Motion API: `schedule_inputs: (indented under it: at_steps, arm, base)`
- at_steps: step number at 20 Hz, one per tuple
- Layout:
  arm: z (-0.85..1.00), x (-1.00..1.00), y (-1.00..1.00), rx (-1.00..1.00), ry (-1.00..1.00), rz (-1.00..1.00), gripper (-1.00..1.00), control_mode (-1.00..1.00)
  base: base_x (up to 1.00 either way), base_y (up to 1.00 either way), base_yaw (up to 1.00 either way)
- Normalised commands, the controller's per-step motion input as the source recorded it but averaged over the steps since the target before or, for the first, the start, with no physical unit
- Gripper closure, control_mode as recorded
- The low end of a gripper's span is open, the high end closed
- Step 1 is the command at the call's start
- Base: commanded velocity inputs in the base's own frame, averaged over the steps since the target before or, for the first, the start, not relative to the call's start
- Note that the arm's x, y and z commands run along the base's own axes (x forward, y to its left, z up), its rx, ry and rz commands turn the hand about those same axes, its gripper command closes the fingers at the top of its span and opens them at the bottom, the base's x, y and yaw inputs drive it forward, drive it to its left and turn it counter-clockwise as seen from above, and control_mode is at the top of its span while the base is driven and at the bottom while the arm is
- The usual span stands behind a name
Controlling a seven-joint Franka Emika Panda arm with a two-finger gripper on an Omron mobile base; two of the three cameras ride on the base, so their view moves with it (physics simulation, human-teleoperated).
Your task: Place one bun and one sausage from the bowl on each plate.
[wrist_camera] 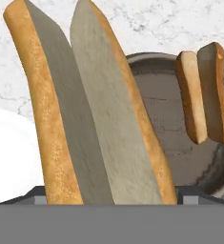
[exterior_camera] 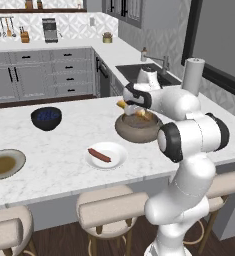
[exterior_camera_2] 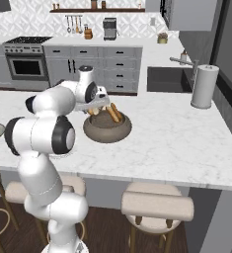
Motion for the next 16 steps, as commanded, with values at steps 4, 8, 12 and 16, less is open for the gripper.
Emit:
schedule_inputs:
  at_steps: [4,8,12,16]
  arm:
    - [-0.04,-0.75,0.98,0.0,0.07,0.11,1.0,-1.0]
    - [-0.47,-0.44,0.72,-0.02,0.16,0.17,1.0,-1.0]
    - [-0.46,-0.22,0.51,-0.1,0.26,0.14,1.0,-1.0]
    - [-0.49,0.01,0.32,-0.13,0.18,0.08,1.0,-1.0]
  base:
    - [0.0,0.0,0.0]
    - [0.0,0.0,0.0]
    - [0.0,0.0,0.0]
    - [0.0,0.0,0.0]
